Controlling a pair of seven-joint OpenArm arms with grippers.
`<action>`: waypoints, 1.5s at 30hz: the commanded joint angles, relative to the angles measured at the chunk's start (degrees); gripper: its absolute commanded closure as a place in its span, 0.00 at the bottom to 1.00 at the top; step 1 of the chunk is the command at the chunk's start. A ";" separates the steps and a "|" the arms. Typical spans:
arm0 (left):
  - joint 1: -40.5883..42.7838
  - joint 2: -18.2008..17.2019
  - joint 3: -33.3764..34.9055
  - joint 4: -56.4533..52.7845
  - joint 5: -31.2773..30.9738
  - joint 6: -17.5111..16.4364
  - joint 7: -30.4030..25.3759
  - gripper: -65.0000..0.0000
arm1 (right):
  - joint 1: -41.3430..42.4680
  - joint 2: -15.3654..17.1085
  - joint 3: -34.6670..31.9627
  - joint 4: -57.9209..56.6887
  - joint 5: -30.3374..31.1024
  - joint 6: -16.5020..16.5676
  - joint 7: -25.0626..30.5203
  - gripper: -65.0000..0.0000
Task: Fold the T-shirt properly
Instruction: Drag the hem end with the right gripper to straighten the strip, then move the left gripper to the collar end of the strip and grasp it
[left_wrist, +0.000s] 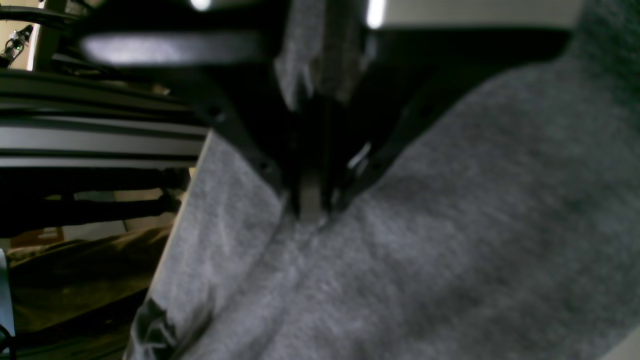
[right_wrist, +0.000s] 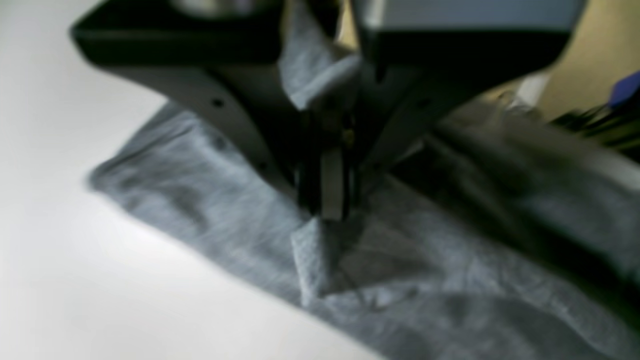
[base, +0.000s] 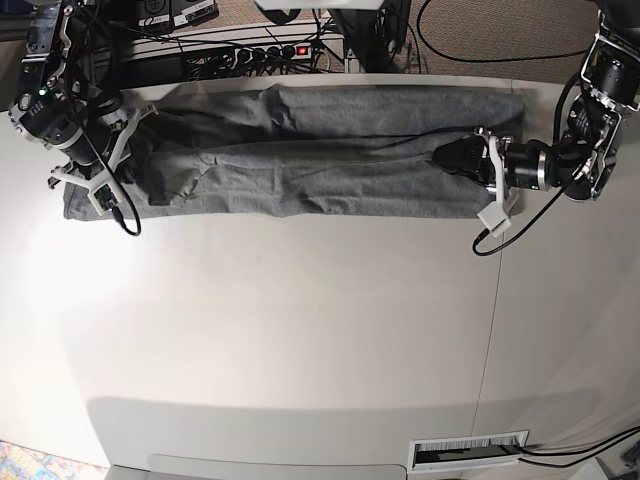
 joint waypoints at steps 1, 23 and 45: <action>0.04 -0.94 0.15 -0.15 4.11 0.95 2.25 0.96 | 0.70 0.96 0.52 0.74 -2.08 -0.33 3.50 1.00; 0.02 -0.94 0.15 -0.13 4.11 0.95 2.21 0.96 | 1.60 0.96 0.50 0.74 -22.88 -0.52 2.89 0.69; -0.35 -0.96 0.15 -0.04 -0.13 0.95 3.39 0.96 | 1.46 -4.59 -9.40 -3.98 -2.05 -0.33 12.63 1.00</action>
